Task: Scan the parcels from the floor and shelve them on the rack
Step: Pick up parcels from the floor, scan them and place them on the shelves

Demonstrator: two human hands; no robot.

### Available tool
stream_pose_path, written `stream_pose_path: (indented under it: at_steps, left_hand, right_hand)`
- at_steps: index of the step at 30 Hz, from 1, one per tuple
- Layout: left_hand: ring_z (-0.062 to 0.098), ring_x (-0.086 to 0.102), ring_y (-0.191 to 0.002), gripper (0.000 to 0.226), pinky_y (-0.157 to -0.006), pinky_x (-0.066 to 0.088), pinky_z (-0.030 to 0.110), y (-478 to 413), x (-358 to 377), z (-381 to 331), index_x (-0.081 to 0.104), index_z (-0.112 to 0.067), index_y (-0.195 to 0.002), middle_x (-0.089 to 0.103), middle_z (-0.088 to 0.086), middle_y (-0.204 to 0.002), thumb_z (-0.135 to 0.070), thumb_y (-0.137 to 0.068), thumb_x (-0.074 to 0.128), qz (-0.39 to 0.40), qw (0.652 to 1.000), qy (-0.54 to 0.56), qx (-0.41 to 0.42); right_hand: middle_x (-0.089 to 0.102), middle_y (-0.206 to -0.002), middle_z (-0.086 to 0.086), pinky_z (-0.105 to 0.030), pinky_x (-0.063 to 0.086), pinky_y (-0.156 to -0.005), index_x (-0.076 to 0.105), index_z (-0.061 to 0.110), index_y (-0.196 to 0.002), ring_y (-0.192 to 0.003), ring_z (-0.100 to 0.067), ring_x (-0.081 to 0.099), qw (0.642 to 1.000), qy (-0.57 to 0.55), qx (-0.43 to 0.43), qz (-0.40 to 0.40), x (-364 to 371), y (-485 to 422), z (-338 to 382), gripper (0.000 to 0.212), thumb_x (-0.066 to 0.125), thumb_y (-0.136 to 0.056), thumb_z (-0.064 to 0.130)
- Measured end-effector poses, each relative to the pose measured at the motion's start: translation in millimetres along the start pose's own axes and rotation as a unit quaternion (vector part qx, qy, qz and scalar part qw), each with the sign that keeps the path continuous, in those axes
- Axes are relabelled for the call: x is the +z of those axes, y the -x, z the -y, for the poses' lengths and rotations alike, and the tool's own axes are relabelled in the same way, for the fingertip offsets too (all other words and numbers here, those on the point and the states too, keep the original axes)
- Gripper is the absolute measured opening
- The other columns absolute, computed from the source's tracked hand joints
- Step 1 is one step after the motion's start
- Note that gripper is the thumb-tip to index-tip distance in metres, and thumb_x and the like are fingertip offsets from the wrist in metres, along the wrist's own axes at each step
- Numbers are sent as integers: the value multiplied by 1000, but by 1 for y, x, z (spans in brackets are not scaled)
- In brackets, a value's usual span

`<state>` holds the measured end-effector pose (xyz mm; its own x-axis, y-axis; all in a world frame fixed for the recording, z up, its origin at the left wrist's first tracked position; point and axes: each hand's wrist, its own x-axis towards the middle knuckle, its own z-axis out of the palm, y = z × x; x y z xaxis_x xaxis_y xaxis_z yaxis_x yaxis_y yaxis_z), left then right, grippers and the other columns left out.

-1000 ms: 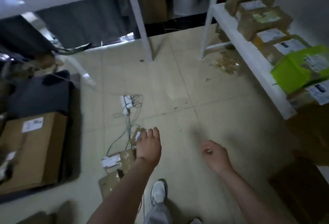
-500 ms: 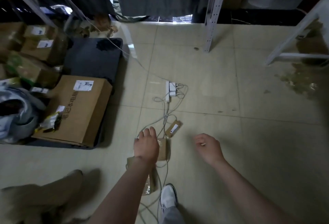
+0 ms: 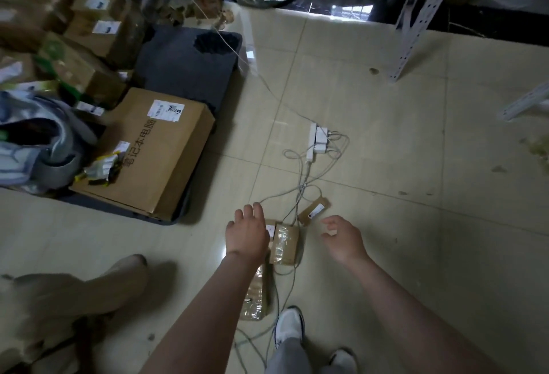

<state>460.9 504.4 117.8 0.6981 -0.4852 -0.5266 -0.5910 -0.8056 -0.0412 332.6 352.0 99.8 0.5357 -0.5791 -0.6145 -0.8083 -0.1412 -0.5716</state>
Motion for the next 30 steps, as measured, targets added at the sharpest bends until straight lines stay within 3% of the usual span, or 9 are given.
stream_pose_path:
  at_steps: [3, 11, 15, 18, 21, 25, 30]
  left_hand:
    - [25, 44, -128, 60, -94, 44, 34, 4, 23, 8, 25, -9, -149, 42, 7, -143, -29, -99, 53, 1, 1000, 18, -19]
    - [26, 44, -128, 68, -96, 43, 34, 12, 112, 29, 24, -9, -150, 42, 7, -142, -43, -99, 52, -1, 996, 54, -70]
    - [27, 46, -125, 81, -97, 42, 37, 2, 171, 41, 26, -11, -147, 43, 7, -139, -58, -91, 61, 12, 991, 63, -118]
    - [30, 44, -126, 99, -97, 41, 40, -11, 220, 43, 25, -10, -148, 41, 8, -138, -68, -79, 66, 46, 980, 86, -175]
    - [38, 33, -136, 121, -106, 37, 50, -29, 260, 41, 15, -10, -151, 33, 13, -144, -77, -66, 69, 89, 963, 108, -230]
    - [53, 5, -148, 141, -114, 18, 68, -58, 304, 39, -5, -10, -157, 4, 24, -163, -79, -61, 71, 148, 938, 145, -277]
    - [56, 2, -148, 152, -113, 15, 74, -85, 345, 40, -21, -12, -155, -11, 30, -163, -79, -59, 75, 181, 910, 184, -326]
  right_hand:
    - [64, -124, -14, -32, 46, -93, 63, 9, -123, -117, -30, 59, 1000, 23, 0, 2, 16, -5, -10, 32, 60, -91, 8]
    - [62, -127, -13, -25, 41, -89, 59, 11, -128, -119, -28, 57, 998, 47, -14, 36, 79, -28, -45, 37, 62, -91, 9]
    - [63, -127, -10, -17, 34, -80, 60, 10, -128, -118, -25, 58, 997, 45, -43, 56, 122, -48, -59, 40, 64, -89, 7]
    - [63, -129, -9, -18, 38, -87, 59, 11, -129, -117, -24, 59, 995, 44, -57, 72, 155, -65, -71, 42, 63, -88, 4]
    - [60, -130, -12, -26, 42, -96, 58, 10, -131, -118, -24, 58, 993, 47, -68, 84, 182, -84, -82, 44, 60, -88, 2]
    - [61, -123, -10, -22, 41, -89, 58, 9, -131, -109, -20, 57, 993, 43, -85, 76, 207, -114, -95, 42, 59, -89, 0]
    - [63, -113, -4, -33, 47, -97, 61, 11, -125, -109, -23, 61, 993, 40, -92, 59, 224, -152, -109, 39, 61, -88, 1]
